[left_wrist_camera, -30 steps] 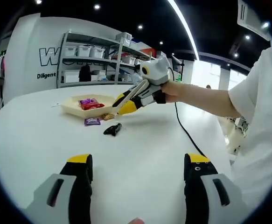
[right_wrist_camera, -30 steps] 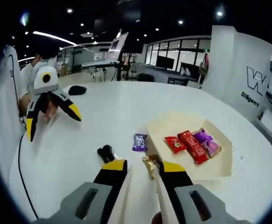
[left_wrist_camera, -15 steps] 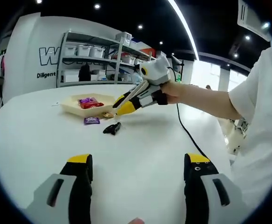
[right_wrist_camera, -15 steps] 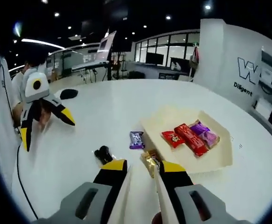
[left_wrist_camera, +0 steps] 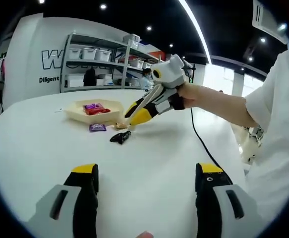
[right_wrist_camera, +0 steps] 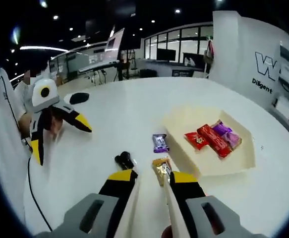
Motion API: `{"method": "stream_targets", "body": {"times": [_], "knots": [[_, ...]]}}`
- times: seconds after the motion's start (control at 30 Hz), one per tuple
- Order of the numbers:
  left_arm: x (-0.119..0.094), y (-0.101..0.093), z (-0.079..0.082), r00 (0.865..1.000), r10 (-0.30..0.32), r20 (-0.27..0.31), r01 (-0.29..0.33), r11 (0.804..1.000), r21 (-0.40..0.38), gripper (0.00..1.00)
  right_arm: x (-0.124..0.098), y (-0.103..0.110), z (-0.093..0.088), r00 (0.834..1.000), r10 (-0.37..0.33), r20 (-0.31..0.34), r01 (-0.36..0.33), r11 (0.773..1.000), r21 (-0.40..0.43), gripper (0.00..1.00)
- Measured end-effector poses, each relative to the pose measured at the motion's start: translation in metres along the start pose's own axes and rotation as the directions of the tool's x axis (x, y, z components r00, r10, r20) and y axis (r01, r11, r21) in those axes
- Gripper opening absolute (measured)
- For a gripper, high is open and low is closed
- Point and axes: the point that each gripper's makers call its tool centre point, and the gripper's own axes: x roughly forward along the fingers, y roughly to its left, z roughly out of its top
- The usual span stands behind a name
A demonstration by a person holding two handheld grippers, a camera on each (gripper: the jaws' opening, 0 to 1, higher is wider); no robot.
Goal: Place the target food into the container with the food tongs after gripping and lifting it, then release it inside without dropping or visibly crushing the food.
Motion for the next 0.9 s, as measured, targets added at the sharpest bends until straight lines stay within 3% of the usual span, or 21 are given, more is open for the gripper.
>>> {"method": "stream_targets", "body": {"times": [0.3,0.9], "knots": [[0.0,-0.001,0.0,1.0,-0.002,0.001,0.002,1.0,0.001,0.78,-0.001,-0.01,0.009,1.0,0.003,0.021,-0.001,0.993,-0.118,0.22],[0.002,0.002,-0.002,1.0,0.001,-0.001,-0.001,1.0,-0.007,0.78,0.018,-0.018,0.008,0.997,0.073,-0.022,-0.075,0.989,-0.126,0.22]]}}
